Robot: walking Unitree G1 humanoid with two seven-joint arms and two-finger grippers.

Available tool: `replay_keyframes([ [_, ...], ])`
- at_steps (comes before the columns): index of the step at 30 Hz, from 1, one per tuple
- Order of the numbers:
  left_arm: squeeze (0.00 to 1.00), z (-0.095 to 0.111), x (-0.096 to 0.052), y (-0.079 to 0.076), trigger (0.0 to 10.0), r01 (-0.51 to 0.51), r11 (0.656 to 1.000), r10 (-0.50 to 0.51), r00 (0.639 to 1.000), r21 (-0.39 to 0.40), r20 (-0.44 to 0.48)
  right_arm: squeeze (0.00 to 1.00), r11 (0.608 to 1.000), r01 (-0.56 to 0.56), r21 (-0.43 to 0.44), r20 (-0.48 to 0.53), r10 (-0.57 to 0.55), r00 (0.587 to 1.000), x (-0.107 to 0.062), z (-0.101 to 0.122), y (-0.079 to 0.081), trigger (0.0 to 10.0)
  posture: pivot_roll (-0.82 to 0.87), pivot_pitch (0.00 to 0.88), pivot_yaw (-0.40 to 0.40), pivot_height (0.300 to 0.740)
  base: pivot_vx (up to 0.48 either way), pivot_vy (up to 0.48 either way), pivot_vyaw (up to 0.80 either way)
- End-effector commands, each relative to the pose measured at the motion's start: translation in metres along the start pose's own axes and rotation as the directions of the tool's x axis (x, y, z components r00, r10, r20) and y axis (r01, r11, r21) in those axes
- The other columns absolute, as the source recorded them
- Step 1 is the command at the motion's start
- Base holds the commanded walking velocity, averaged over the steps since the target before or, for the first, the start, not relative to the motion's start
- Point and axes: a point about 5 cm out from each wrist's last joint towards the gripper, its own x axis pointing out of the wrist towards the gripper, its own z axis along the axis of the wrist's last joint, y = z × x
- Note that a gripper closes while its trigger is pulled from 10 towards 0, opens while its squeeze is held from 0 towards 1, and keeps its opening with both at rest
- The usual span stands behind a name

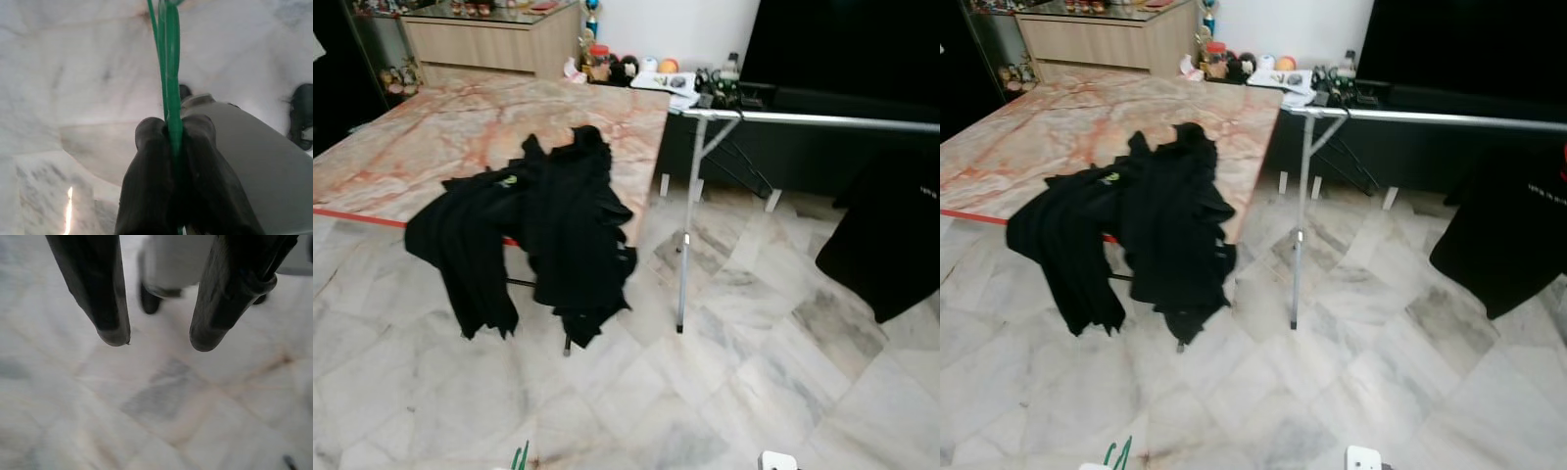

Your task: Hang hanger

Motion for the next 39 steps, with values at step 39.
replay_keyframes([
  [39,0.0,-0.024,-0.006,0.043,10.0,-0.015,1.0,0.015,1.0,0.017,-0.007,0.0,0.995,0.073,0.071,-0.034,-0.071,0.997,-0.002,-0.007,-0.016,10.0,-0.02,0.028,0.05,0.74,0.0,-0.403,0.0],
])
